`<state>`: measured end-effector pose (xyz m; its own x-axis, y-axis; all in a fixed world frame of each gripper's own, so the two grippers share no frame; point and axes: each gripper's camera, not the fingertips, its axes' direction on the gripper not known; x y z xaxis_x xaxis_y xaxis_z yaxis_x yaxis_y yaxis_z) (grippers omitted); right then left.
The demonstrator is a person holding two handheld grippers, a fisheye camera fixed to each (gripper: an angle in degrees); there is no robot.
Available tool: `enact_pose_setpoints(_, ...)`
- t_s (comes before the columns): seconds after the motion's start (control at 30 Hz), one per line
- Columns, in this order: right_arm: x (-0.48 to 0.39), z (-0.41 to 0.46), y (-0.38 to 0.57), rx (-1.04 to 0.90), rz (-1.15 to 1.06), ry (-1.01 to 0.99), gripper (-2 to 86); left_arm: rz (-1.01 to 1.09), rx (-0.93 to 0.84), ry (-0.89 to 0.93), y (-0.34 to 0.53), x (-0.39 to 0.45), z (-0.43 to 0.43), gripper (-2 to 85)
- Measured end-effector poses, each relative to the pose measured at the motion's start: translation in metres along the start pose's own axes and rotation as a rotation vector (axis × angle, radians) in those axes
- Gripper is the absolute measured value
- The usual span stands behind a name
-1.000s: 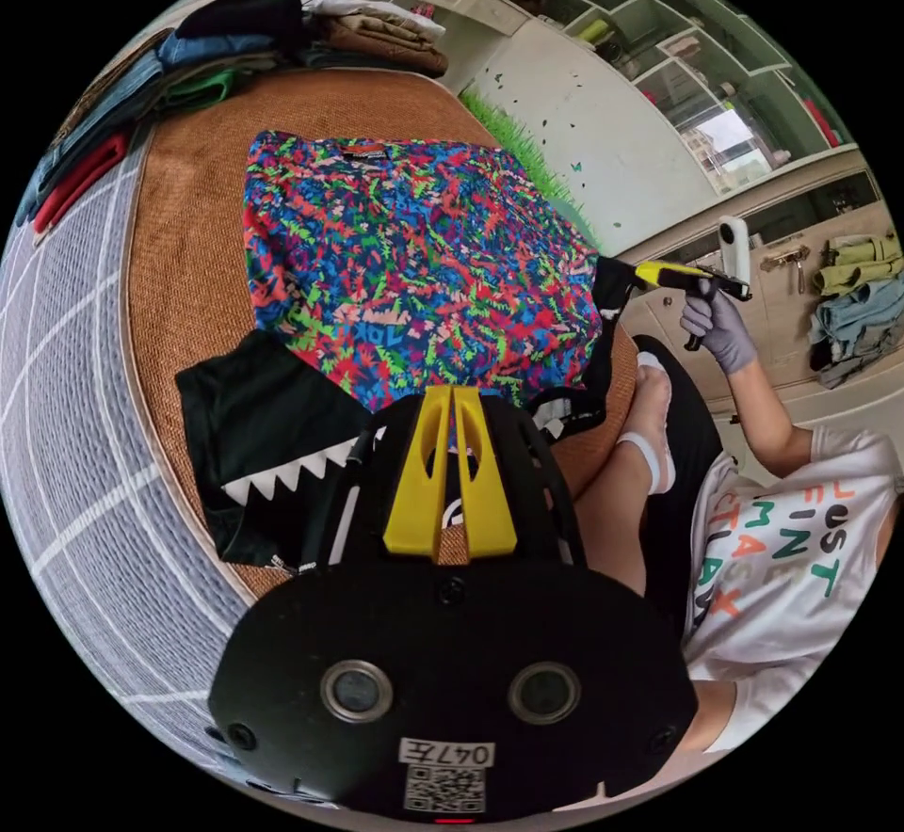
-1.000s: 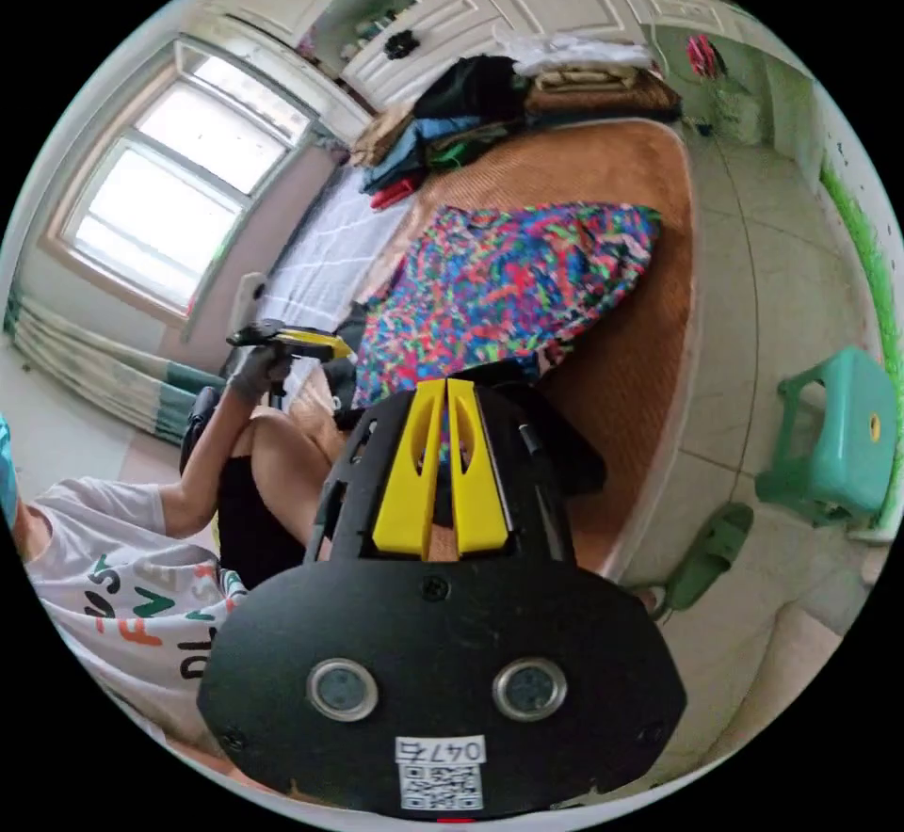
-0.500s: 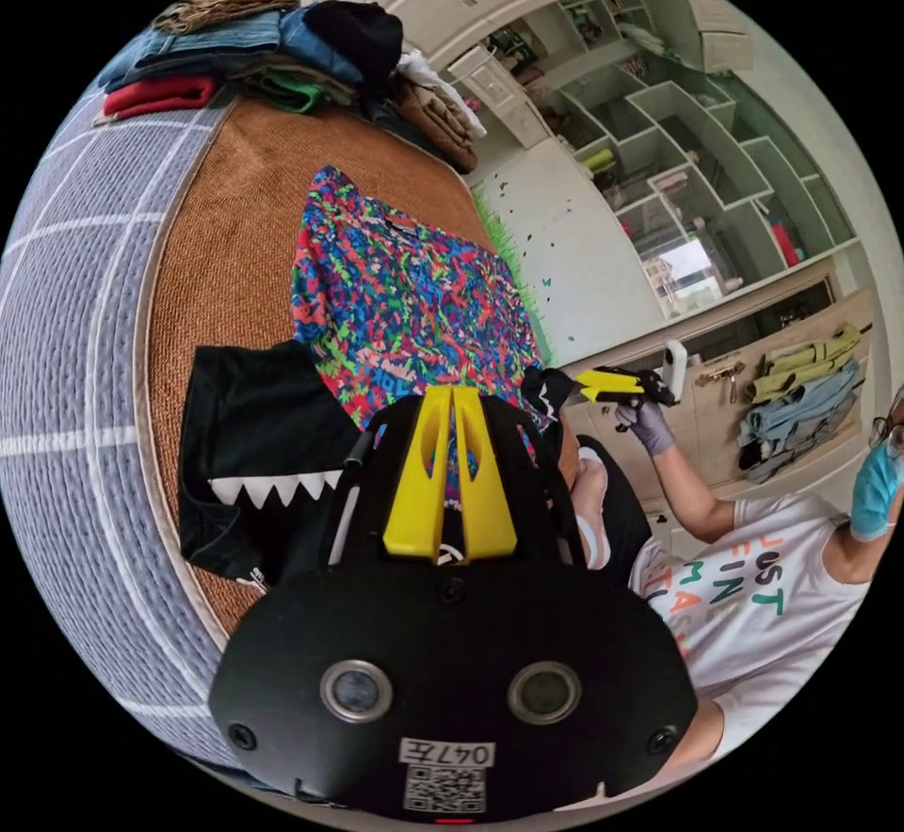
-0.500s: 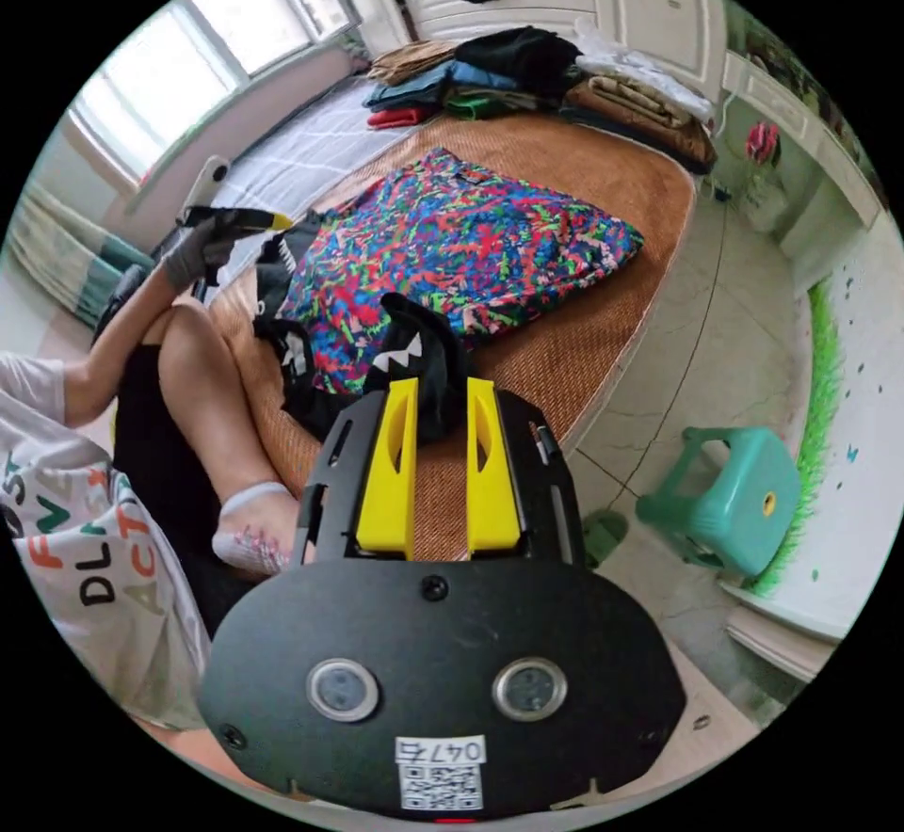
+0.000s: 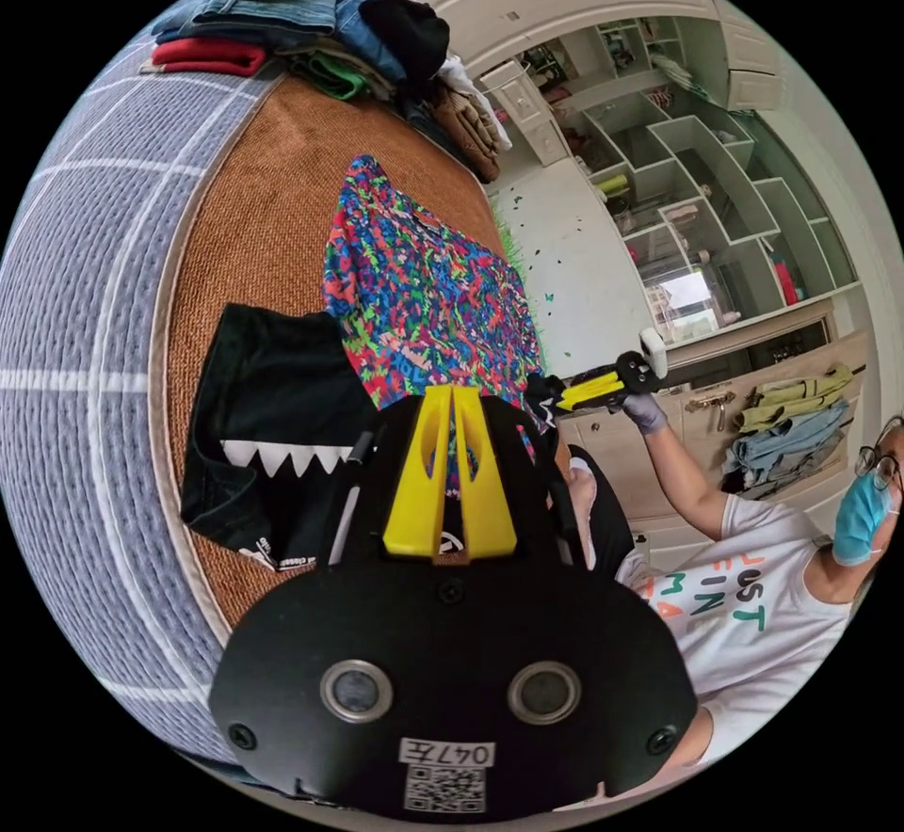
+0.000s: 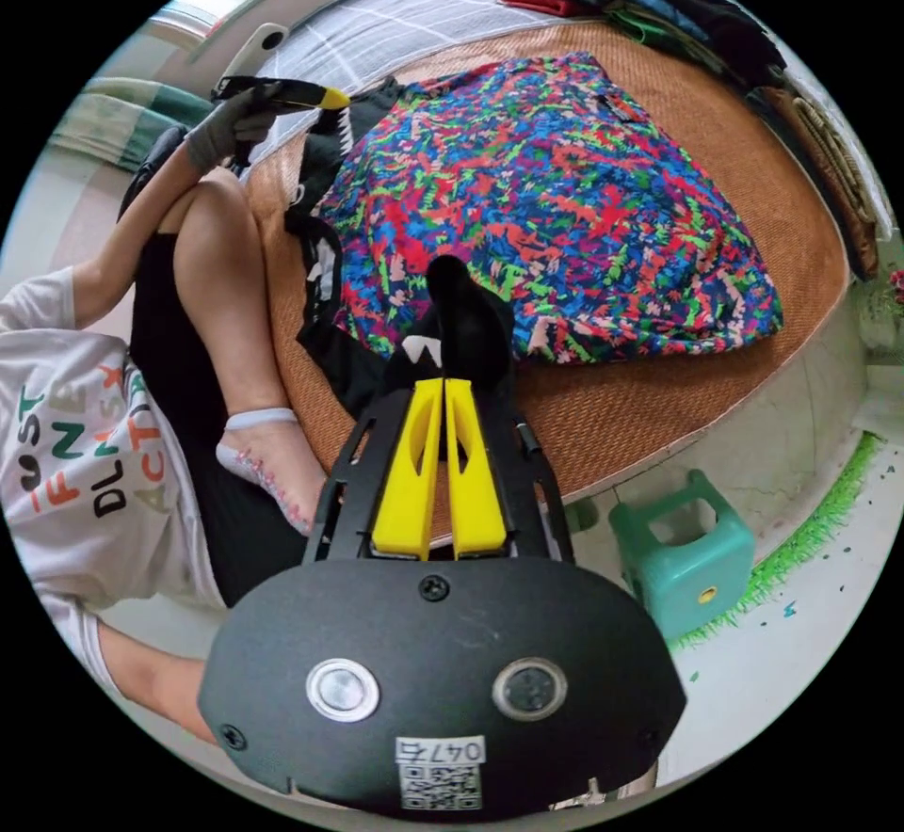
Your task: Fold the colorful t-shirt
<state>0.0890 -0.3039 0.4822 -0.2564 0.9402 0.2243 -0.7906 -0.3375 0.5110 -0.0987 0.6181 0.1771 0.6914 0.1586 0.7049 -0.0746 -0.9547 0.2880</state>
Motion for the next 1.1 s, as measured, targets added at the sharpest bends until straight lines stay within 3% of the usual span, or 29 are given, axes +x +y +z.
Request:
enact_pose_setpoints(0.1, 0.007, -0.017, 0.030, 0.003, 0.011, -0.122, 6.2, 0.059, -0.066, 0.011, -0.014, 0.030, 0.015, -1.0)
enact_pose_setpoints(0.23, 0.037, -0.025, 0.103, 0.020, 0.203, -0.271, 5.9, 0.361, -0.282, 0.037, -0.037, 0.130, 0.061, -1.0)
enact_pose_setpoints(0.37, 0.071, 0.004, 0.155, -0.012, 0.417, -0.400, 5.2, 0.663, -0.562, -0.040, -0.046, 0.268, 0.166, -1.0)
enact_pose_setpoints(0.53, 0.081, 0.016, 0.176, -0.003, 0.525, -0.483, 4.2, 0.717, -0.763, 0.009, -0.030, 0.356, 0.299, -1.0)
enact_pose_setpoints(0.7, 0.066, 0.000, 0.186, -0.235, 0.556, -0.283, 5.4, 0.707, -0.865, -0.118, 0.003, 0.368, 0.376, -1.0)
enact_pose_setpoints(0.87, 0.039, -0.106, 0.165, 0.228, 0.516, -0.150, 2.8, 0.636, -0.862, -0.083, -0.005, 0.363, 0.384, -1.0)
enact_pose_setpoints(0.97, 0.050, -0.137, 0.136, 0.349, 0.561, -0.043, 0.1, 0.641, -0.882, -0.057, -0.004, 0.363, 0.387, -1.0)
enact_pose_setpoints(1.1, 0.077, -0.158, 0.107, 0.348, 0.663, 0.071, -0.7, 0.726, -0.816, -0.019, -0.003, 0.372, 0.375, -1.0)
